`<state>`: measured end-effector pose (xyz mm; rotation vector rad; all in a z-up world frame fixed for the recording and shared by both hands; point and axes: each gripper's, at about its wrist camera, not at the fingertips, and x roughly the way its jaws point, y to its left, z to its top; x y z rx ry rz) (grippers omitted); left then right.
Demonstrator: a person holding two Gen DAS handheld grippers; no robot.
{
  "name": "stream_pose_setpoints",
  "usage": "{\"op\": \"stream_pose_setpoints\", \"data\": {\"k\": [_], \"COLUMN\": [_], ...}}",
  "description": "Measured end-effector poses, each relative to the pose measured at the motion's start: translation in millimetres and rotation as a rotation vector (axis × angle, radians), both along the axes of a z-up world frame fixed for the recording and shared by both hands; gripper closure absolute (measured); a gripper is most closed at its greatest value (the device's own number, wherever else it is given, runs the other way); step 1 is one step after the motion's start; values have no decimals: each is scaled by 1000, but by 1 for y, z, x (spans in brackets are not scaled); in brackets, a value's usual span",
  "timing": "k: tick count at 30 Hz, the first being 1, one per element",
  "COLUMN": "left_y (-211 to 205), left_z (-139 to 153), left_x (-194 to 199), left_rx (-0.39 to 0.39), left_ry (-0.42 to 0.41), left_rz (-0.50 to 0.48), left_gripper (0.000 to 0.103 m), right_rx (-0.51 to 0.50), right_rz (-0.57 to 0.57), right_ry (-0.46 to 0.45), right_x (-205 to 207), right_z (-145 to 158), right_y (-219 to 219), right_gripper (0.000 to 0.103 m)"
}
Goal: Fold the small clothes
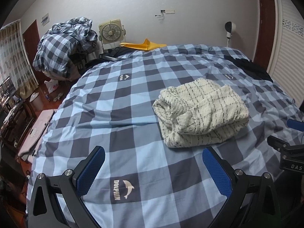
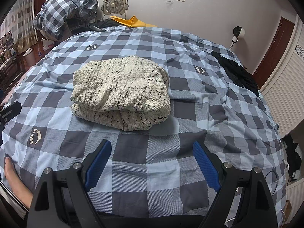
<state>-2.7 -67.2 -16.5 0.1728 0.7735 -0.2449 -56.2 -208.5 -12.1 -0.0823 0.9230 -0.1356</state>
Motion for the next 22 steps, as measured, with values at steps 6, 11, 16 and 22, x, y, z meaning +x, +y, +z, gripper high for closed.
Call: {"op": "stream_pose_setpoints", "data": {"k": [6, 11, 16, 22], "left_y": [1, 2, 3, 5], "left_z": [0, 0, -3, -7], "left_x": [0, 1, 2, 4], "left_rx": [0, 2, 10, 8], "left_ry": [1, 4, 19, 35], "left_rz": [-4, -7, -17, -5], "left_gripper": [0, 0, 0, 0], "right_rx": [-1, 0, -1, -1], "right_rz": [0, -1, -1, -1], "right_ry": [1, 1, 1, 1], "right_x": [0, 0, 0, 0], "right_z": [0, 0, 0, 0], "right_y": [0, 1, 0, 0], "right_gripper": [17, 17, 17, 17]}}
